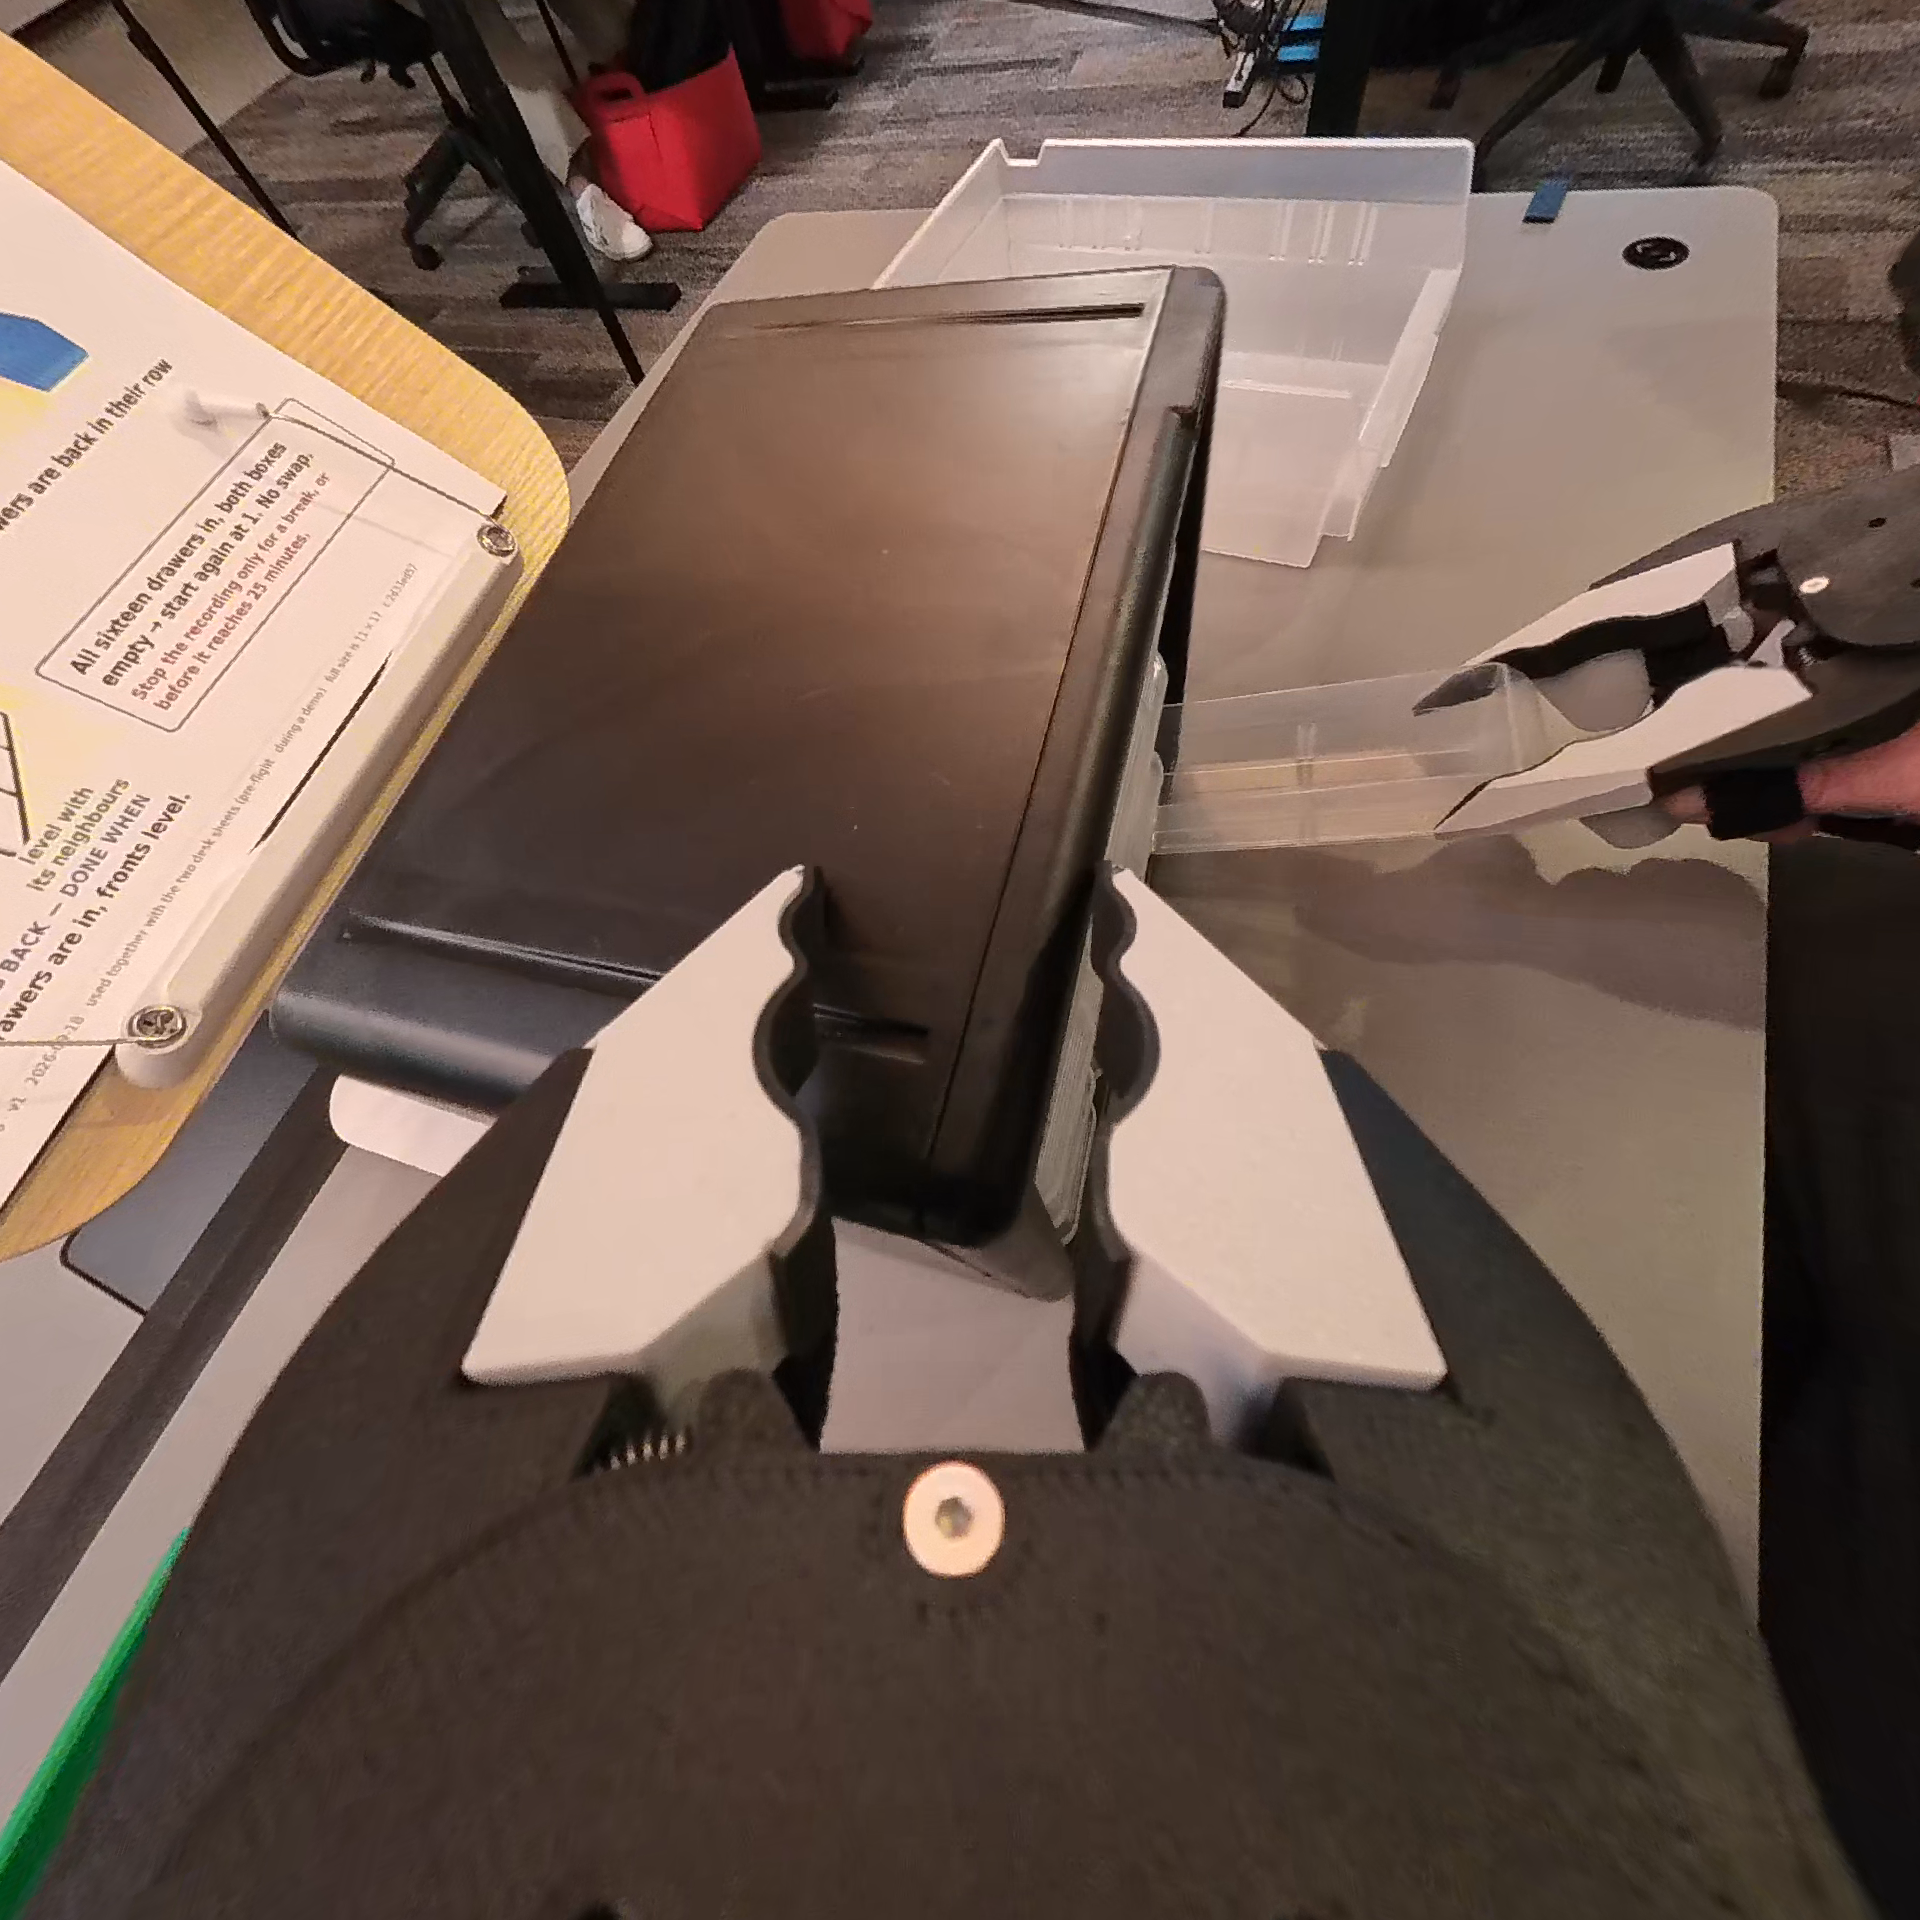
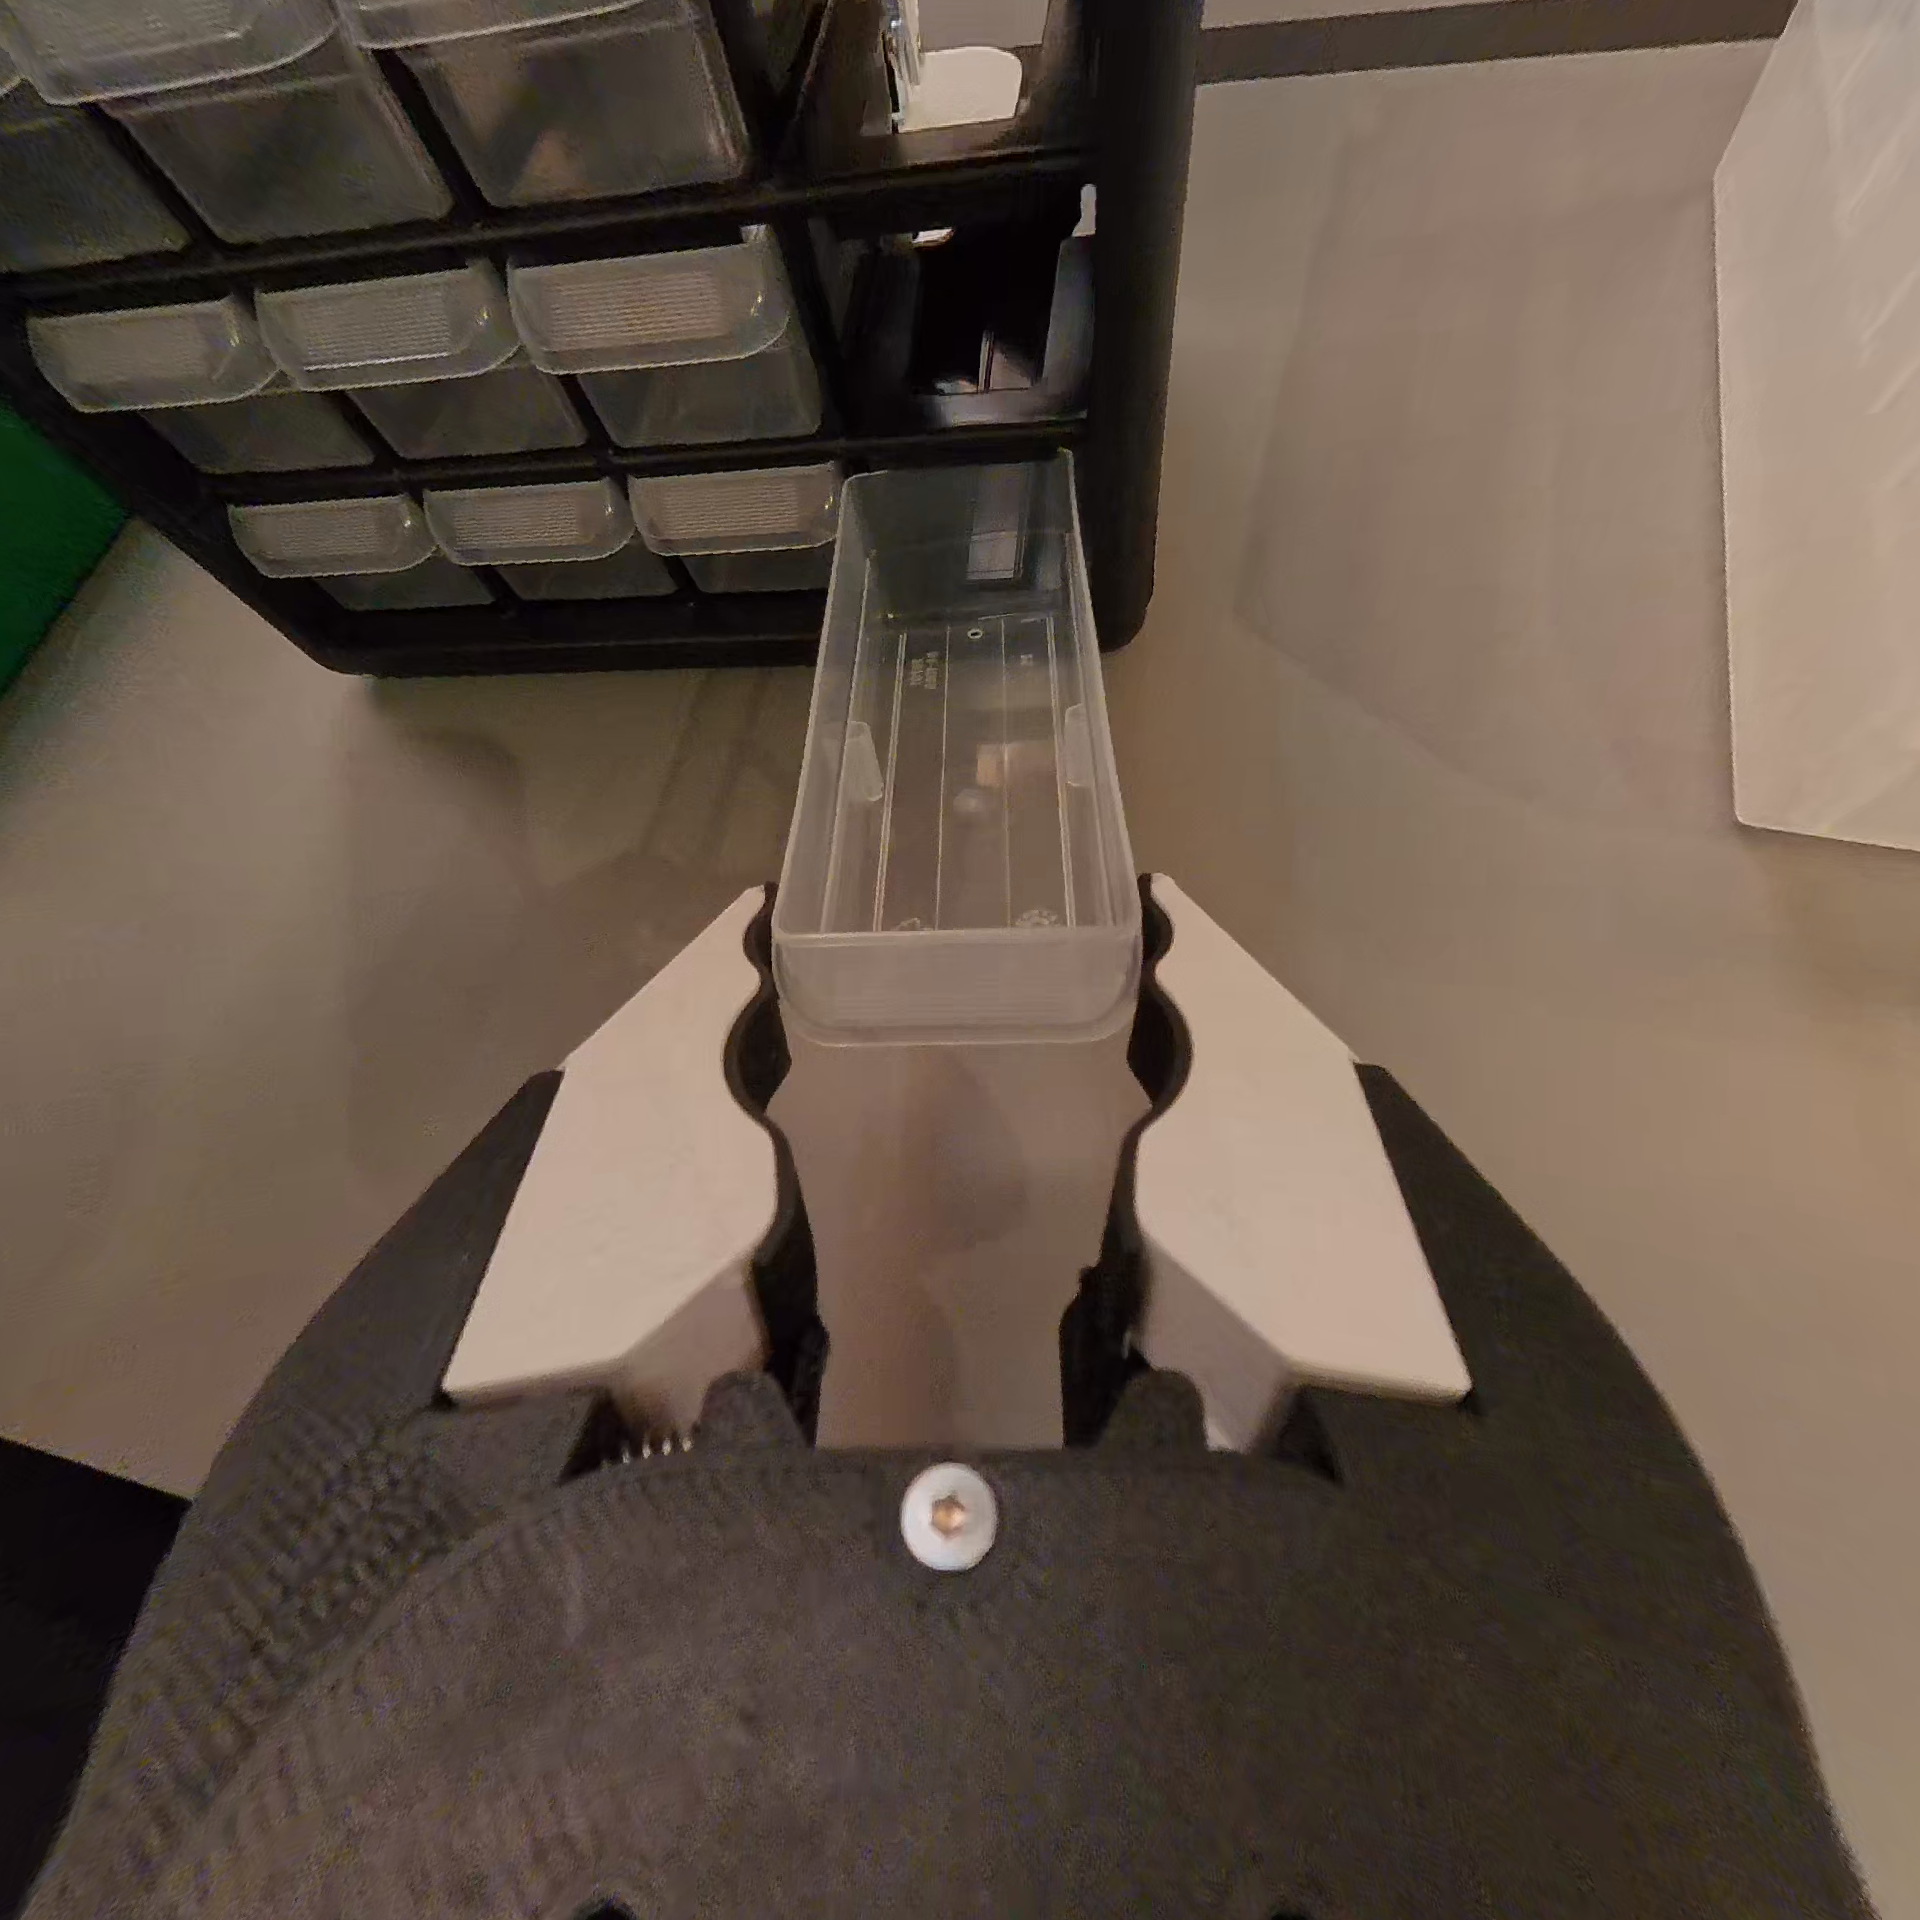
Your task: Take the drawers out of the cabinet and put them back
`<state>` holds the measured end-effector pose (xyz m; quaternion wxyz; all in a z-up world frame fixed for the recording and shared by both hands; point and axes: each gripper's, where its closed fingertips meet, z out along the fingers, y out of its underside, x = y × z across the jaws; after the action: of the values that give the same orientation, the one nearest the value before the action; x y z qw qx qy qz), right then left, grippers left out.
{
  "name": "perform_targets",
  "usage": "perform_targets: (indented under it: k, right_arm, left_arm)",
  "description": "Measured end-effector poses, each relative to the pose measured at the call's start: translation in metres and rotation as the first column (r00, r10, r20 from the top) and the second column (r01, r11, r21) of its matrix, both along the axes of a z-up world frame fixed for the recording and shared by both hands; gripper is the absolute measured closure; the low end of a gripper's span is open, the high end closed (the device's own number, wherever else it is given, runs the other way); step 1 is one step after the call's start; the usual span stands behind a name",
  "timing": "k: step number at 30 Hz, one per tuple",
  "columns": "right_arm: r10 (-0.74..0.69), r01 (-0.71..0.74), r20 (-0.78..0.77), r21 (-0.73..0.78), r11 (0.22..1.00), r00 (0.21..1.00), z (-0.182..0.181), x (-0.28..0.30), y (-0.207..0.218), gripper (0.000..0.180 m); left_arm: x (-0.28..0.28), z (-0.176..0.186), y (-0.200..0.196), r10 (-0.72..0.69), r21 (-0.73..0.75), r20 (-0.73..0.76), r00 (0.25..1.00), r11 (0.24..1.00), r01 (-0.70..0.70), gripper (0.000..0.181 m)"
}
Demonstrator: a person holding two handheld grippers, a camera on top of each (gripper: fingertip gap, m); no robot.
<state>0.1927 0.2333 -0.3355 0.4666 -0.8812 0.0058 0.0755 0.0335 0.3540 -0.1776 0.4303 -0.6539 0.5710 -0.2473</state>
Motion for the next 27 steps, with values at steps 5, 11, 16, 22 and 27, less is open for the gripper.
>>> perform_targets:
  k: [5, 11, 16, 22, 27]
  right_arm:
    - [-0.013, 0.013, -0.010, 0.016, 1.000, 1.000, 0.008, 0.001, 0.004, 0.115]
    - [-0.031, 0.030, 0.025, 0.020, 0.999, 0.999, 0.004, -0.004, 0.016, 0.115]
    - [0.026, -0.025, 0.004, -0.062, 0.998, 1.000, -0.015, -0.003, 0.021, 0.114]
    - [0.268, -0.264, 0.013, -0.137, 0.955, 0.963, -0.018, -0.022, 0.038, 0.087]
    - [0.492, -0.426, 0.161, -0.320, 0.846, 0.856, -0.030, -0.005, 0.014, 0.060]
  left_arm:
    - [0.000, 0.000, 0.000, 0.001, -0.003, 0.004, 1.000, 1.000, -0.001, 0.130]
    - [0.000, 0.000, 0.000, 0.001, -0.003, 0.004, 1.000, 1.000, -0.001, 0.131]
    - [0.000, 0.000, 0.000, -0.006, -0.003, 0.012, 1.000, 1.000, 0.006, 0.131]
    - [0.000, 0.000, 0.000, -0.009, -0.006, 0.014, 1.000, 1.000, 0.009, 0.131]
    - [-0.001, 0.001, -0.001, -0.010, -0.003, 0.007, 1.000, 1.000, 0.010, 0.133]
